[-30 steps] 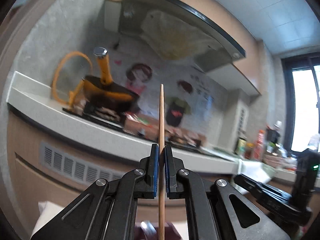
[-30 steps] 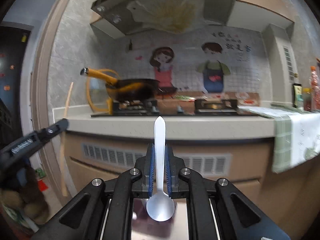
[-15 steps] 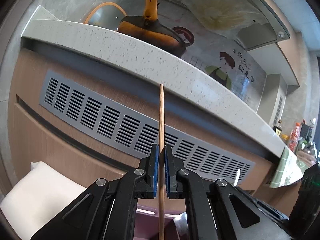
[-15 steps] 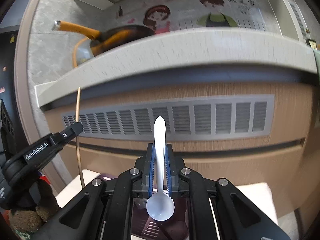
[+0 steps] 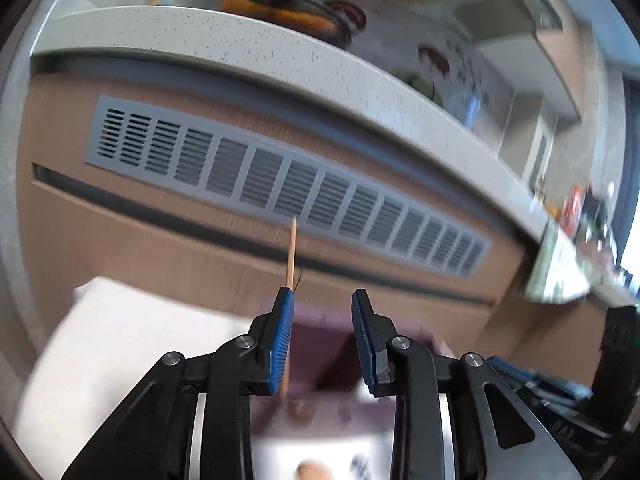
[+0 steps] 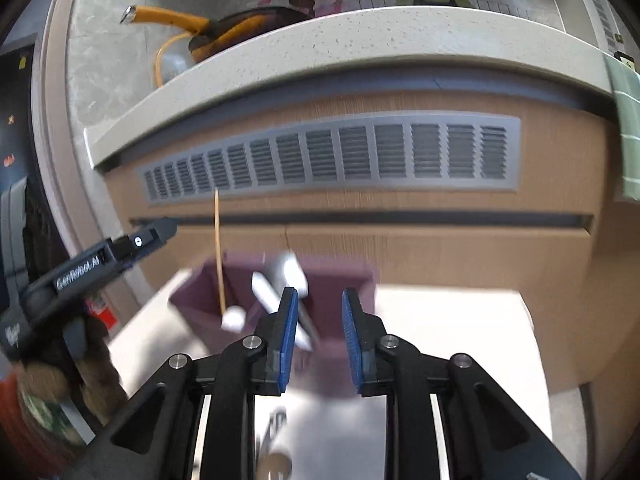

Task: Organize utensils
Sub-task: 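Carry the chopstick and white spoon to the maroon holder and release both, then grasp the blue plastic spoon with the right tool and lift it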

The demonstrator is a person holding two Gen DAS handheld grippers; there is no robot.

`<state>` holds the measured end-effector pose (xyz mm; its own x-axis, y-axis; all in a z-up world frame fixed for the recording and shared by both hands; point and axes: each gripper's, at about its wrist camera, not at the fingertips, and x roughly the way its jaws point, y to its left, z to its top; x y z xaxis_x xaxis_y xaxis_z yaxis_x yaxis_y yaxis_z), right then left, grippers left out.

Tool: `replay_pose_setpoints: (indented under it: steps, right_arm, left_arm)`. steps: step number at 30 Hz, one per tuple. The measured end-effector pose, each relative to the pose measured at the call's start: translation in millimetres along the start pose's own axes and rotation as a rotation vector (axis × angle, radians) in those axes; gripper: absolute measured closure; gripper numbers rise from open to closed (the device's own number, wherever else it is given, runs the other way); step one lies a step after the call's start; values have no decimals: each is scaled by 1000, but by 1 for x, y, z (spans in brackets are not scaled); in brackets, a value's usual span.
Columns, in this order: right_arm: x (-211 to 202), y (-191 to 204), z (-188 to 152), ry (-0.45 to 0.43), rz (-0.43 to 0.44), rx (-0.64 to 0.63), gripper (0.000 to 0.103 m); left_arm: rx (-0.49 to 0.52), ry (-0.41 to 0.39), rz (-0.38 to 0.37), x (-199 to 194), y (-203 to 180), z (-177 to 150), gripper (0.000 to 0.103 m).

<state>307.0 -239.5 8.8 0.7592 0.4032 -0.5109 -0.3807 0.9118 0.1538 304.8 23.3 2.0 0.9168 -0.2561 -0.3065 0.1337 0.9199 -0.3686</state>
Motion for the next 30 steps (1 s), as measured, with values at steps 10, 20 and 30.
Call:
replay_pose_setpoints:
  steps: [10,20,30]
  right_arm:
    - [-66,22,-79,148,-38,27,81]
    - [-85,36,-102,200,-90,-24,81]
    - [-59,59,-111,302,-11,-114,77]
  left_arm:
    - [-19,264,109,-90,9,-58,72]
    - [62,332,195,-139,24,-84,72]
    - [78,347,228,-147,23,-80,72]
